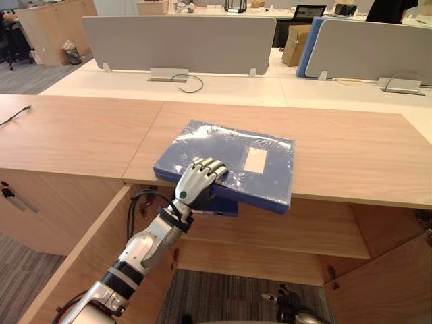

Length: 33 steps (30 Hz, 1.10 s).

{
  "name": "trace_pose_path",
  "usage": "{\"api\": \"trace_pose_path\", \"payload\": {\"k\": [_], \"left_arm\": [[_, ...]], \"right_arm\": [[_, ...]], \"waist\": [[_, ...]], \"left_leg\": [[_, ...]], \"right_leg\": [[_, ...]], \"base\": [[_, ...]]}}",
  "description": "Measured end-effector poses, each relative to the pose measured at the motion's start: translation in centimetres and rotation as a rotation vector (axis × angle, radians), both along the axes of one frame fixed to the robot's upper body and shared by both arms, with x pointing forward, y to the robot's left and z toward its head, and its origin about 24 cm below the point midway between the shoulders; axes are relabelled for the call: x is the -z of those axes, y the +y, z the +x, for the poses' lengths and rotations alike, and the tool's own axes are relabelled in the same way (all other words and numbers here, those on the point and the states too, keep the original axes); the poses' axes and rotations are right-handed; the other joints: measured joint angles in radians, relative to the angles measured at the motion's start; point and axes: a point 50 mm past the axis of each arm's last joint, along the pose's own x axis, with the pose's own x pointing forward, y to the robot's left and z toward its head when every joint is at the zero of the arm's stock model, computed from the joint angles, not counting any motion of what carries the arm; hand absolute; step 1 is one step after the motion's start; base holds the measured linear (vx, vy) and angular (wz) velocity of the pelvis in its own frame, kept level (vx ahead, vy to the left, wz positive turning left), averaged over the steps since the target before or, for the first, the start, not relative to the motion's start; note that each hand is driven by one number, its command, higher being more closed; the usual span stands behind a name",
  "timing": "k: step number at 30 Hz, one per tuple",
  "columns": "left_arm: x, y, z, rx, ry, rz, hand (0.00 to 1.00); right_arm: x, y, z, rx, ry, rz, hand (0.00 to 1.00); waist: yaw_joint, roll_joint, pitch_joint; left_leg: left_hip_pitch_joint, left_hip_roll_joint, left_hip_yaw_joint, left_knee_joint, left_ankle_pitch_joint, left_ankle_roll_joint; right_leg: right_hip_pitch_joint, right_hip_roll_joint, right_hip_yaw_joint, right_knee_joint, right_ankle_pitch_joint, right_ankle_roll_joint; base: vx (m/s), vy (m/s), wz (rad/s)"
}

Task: Walk over to the cabinet, pick up the folder, carry it to the office cabinet, place the folder inside the office cabinet, then close the office cabinet door

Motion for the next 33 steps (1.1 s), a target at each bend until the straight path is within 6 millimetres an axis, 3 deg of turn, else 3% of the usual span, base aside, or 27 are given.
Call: {"api": "trace_pose_path", "payload": {"k": [11,14,17,23,27,30,32,33], "left_arm": [[-1.0,-0.2,-0.1,-0.012,-0.034,-0.037,1.0],[-4.1,-0.1,-1.4,-0.051,-0.065,-0.313,1.0],[-7.4,0.3,-4.0,0.085,-0.037,-0.723,1.0],[-8.5,1.7,-6.1,0.369,0.122,-1.152,1.0],[-8.3,3.8,-6.8,0.61,0.257,-1.481,1.0],[-8.1,4.9,-7.2,0.745,0.273,-1.673,1.0],[-7.5,5.7,-7.5,0.807,0.274,-1.797,1.0],[-7.2,6.1,-7.7,0.806,0.269,-1.829,1.0]], "right_arm": [[-0.1,-0.8,0.0,-0.001,0.001,-0.022,0.0],[0.1,-0.9,-0.7,0.006,0.014,-0.023,0.0],[0.6,-1.0,-2.9,0.035,0.067,-0.018,0.0],[0.8,-1.1,-4.2,0.113,0.087,0.013,0.0],[0.2,-2.2,-2.8,0.302,0.007,0.024,0.0],[-1.1,-2.5,0.6,0.39,-0.131,0.008,0.0],[-4.6,-1.7,4.5,0.404,-0.394,0.015,0.0],[-5.9,-1.2,5.3,0.394,-0.477,0.024,0.0]], "waist": [[-0.005,0.007,0.008],[-0.001,0.01,0.012],[0.017,0.009,0.012],[0.024,0.018,0.004],[0.04,0.031,-0.004],[0.05,0.031,-0.011],[0.046,0.031,-0.013],[0.043,0.03,-0.016]], "left_leg": [[-0.001,-0.001,0.005,0.0,-0.003,0.004],[-0.009,-0.002,0.011,0.0,-0.006,0.005],[-0.018,-0.001,0.016,0.001,-0.006,0.006],[-0.008,0.004,0.022,0.001,-0.006,0.006],[-0.009,0.01,0.03,0.0,-0.011,0.008],[-0.023,0.013,0.03,0.0,-0.007,0.012],[-0.021,0.014,0.034,0.0,-0.003,0.013],[-0.021,0.015,0.037,0.0,-0.003,0.013]], "right_leg": [[-0.003,-0.002,0.005,-0.002,0.005,0.002],[-0.013,-0.005,0.011,-0.002,0.005,0.002],[-0.024,-0.006,0.029,0.0,0.006,0.001],[-0.025,-0.006,0.043,0.011,0.006,0.001],[-0.041,-0.004,0.059,0.029,0.006,0.002],[-0.064,-0.003,0.059,0.043,0.006,0.002],[-0.067,-0.003,0.062,0.051,0.006,0.002],[-0.068,-0.003,0.063,0.051,0.006,0.002]], "base": [[-0.01,0.007,-0.02],[0.0,0.012,-0.04],[0.04,-0.009,-0.09],[-0.01,-0.017,-0.08],[-0.06,0.019,-0.12],[-0.09,0.027,-0.01],[-0.07,0.024,-0.01],[-0.03,0.012,-0.08]]}}
